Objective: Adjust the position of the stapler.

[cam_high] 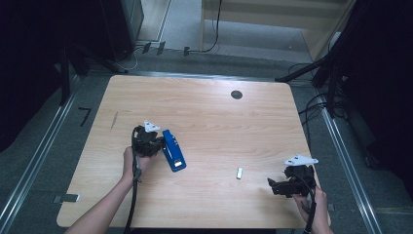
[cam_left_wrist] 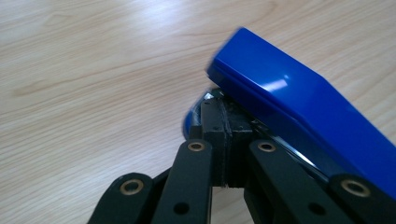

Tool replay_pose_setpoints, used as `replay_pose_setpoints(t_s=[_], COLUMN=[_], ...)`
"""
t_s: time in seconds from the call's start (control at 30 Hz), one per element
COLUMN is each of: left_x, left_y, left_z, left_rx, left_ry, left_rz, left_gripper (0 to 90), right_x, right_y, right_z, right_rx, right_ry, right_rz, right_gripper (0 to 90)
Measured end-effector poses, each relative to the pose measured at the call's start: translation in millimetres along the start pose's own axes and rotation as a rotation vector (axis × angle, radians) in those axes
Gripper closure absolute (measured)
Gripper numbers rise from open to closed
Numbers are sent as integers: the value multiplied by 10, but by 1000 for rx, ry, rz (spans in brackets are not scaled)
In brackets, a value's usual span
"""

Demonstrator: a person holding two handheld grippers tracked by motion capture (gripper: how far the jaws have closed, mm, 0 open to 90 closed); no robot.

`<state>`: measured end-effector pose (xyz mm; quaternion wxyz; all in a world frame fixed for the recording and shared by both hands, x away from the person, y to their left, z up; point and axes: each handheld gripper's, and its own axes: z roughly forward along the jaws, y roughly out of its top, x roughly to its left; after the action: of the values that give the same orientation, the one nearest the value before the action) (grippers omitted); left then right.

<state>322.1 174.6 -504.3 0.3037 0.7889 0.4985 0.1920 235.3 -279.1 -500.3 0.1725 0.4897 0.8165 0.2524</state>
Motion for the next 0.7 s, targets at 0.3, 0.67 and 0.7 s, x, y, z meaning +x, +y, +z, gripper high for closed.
replay_pose_setpoints(t_s=[0.3, 0.67, 0.7], left_x=[-46, 32, -8], left_y=[23, 53, 76], left_z=[8, -132, -182], left_rx=[13, -14, -34], left_ry=[-5, 111, 120], left_rz=[-3, -116, -120], left_gripper=[858, 348, 299], right_x=[15, 6, 3], right_y=[-2, -11, -12], right_z=[14, -4, -1], right_rx=[10, 9, 10], right_ry=[1, -12, -13], right_rz=[-22, -23, -23], right_gripper=[32, 32, 32])
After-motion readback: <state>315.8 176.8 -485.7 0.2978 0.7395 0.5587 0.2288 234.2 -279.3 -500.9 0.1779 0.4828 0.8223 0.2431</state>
